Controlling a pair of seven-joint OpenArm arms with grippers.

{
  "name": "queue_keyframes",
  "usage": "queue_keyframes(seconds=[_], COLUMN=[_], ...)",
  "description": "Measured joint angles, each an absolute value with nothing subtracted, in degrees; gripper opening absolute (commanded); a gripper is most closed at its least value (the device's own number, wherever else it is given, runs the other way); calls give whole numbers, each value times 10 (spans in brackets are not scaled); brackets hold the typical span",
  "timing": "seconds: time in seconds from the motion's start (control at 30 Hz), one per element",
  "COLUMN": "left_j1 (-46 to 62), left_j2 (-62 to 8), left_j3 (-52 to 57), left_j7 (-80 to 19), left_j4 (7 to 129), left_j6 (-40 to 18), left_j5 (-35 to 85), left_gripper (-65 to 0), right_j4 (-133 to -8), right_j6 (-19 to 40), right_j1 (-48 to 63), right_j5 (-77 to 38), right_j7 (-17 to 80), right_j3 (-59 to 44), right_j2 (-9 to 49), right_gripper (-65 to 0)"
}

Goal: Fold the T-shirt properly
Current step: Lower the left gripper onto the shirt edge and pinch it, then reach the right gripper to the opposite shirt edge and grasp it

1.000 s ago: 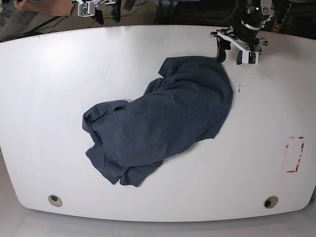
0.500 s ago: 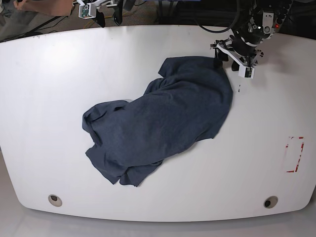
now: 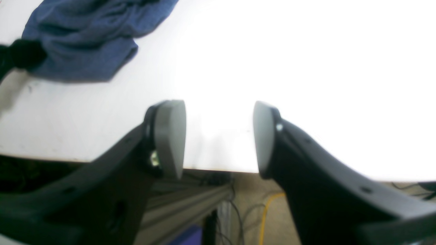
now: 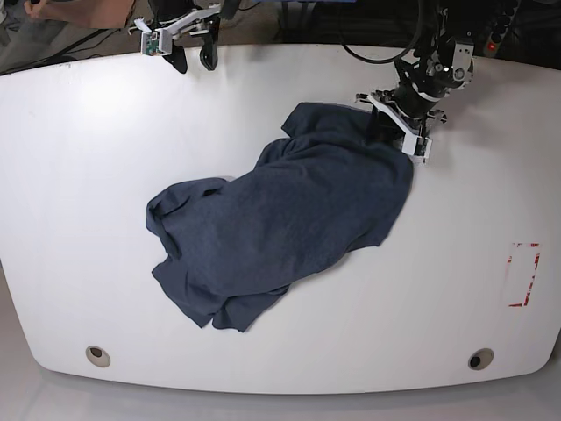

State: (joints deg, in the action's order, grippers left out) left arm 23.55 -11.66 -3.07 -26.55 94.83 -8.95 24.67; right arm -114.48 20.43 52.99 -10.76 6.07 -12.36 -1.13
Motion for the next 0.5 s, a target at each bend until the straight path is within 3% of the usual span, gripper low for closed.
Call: queue_keyframes(seconds=[0.27,0.5], left_j1=[212,230], left_j2=[-114,-113], left_j3=[-23,54], left_j7=[-241,-279], left_j4=[901,934], left_j6=[-106,-95], left_j5=[274,255], left_gripper=[-650,-650], right_j4=[-1145,-1145], right_j6=[202,256], right_j1=[455,365], right_j5=[-110,-109], right_j7=[139,222], right_j3=[-123,-126], right_j2=[22,38], right_gripper=[-344,-344])
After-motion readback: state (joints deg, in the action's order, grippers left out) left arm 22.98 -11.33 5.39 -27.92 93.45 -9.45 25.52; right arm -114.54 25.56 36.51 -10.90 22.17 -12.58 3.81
